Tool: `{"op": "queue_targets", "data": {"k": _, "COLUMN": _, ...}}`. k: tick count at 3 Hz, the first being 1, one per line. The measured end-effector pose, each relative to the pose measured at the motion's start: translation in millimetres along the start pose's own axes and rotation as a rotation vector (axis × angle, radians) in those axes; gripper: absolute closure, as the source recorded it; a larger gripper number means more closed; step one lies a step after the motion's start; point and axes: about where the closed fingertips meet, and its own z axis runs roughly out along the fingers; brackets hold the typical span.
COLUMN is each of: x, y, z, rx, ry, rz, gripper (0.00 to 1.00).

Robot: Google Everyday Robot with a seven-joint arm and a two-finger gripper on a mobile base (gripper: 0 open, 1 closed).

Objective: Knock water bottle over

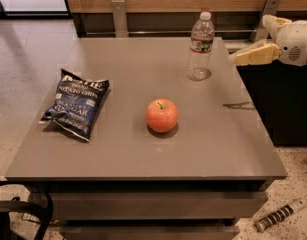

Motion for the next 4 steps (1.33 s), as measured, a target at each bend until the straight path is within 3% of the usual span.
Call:
{"op": "queue_targets", "data": {"k": 2, "x": 5.5, "y": -5.1, "z": 15.9, "rx": -0.016, "ry": -0.011, "rz": 0.018, "gripper": 0.0}}
{"op": "queue_targets", "data": {"k": 4, "x": 28.8, "y": -13.8, "z": 69.2, "rx": -0.077, "ry": -0.063, "rz": 0.109, "gripper": 0.0}}
